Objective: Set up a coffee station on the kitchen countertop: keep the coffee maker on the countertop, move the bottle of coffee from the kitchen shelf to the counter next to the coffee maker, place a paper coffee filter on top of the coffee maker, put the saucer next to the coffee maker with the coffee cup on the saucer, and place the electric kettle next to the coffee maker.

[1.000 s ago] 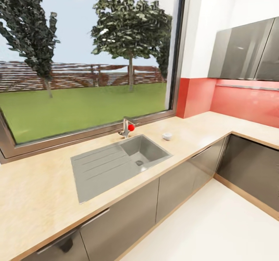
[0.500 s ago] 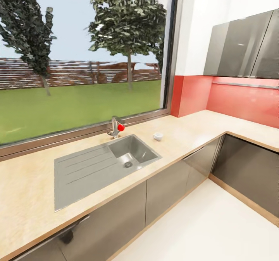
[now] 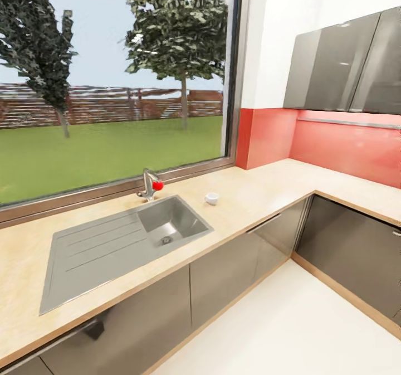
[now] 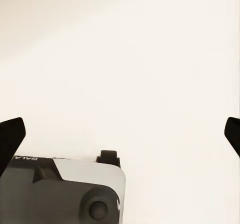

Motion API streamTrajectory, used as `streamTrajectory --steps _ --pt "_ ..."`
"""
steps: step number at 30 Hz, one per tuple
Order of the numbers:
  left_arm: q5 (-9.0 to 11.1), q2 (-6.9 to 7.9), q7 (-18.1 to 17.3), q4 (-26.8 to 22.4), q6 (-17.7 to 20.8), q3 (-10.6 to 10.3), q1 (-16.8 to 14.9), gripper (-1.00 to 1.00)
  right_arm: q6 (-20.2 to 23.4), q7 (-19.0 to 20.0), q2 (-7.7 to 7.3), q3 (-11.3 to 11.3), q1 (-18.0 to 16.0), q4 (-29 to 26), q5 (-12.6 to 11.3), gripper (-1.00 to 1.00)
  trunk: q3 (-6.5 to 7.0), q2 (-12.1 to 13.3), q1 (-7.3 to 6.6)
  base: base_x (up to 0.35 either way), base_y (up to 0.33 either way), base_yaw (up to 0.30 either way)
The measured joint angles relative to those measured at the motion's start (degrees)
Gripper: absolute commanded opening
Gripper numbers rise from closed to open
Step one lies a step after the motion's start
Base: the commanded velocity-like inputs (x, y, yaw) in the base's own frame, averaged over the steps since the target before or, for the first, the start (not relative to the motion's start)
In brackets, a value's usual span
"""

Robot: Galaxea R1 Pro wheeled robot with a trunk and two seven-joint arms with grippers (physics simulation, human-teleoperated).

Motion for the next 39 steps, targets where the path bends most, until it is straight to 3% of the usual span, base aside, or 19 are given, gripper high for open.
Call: streamTrajectory --steps 11,39 --pt "0.1 0.0 0.0 0.0 0.0 0.0 0.0 1.0 0.0 0.0 0.05 0.1 0.0 0.0 0.1 1.0 0.0 0.0 0.0 0.126 -0.31 0.05" --pt "0.0 -0.09 0.0 0.0 0.0 -0.1 0.0 1.0 0.0 0.1 0.1 0.1 0.0 0.0 0.1 1.0 0.0 0.0 0.0 0.138 -0.31 0.271"
